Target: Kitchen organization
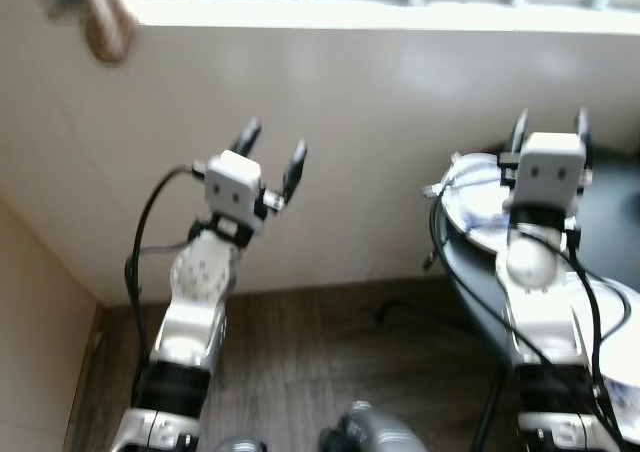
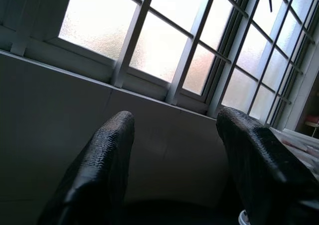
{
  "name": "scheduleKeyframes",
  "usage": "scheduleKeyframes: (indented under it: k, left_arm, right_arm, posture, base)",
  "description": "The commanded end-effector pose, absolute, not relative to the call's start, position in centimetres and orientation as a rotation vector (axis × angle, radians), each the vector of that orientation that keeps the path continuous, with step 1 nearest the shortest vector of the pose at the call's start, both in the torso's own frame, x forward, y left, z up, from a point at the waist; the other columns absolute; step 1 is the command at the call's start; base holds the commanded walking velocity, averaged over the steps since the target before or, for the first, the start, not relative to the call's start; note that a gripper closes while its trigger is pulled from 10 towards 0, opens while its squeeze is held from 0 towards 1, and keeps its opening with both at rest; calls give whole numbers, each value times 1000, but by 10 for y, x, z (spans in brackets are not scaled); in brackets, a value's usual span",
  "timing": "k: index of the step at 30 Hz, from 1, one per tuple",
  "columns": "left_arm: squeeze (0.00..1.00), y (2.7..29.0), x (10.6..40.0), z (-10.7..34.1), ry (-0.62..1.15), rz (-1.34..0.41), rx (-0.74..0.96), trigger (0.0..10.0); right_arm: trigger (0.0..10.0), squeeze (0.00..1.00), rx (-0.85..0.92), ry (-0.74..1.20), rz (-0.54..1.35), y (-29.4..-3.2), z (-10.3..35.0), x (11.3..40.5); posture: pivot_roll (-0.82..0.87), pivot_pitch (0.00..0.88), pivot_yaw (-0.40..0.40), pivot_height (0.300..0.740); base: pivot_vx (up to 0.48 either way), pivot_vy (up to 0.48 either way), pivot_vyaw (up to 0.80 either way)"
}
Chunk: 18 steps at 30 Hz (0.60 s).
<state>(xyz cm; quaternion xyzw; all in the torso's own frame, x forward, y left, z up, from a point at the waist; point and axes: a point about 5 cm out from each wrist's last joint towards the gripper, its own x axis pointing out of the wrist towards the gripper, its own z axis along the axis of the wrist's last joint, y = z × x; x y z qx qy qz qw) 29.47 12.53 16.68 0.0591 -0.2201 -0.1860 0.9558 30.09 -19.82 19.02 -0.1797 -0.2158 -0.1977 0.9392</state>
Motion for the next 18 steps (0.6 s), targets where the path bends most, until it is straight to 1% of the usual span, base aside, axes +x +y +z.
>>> scheduleKeyframes:
  k: [1,6,9,12,18]
  left_arm:
    - [0,119,295,167,-448,-404,121,10000]
    - [0,118,295,166,-443,-405,119,10000]
    - [0,118,295,165,-432,-405,112,10000]
    - [0,118,296,163,-415,-400,97,10000]
    - [0,117,296,163,-410,-408,98,10000]
  right_arm:
    - [10000,0,-370,-419,-432,-205,187,299]
    - [10000,0,-356,-365,-420,-204,180,302]
    - [10000,0,-354,-344,-375,-199,176,304]
    - [10000,0,-363,-338,-339,-194,174,305]
    - [10000,0,-361,-300,-335,-193,168,306]
  posture:
    - [130,0,-39,740]
    - [128,0,-39,740]
    - [129,0,-39,740]
    - [128,0,-39,740]
    - [131,0,-40,740]
  base:
    - [0,0,-781]
    - [0,0,-781]
    - [0,0,-677]
    - [0,0,0]
    - [0,480,0]
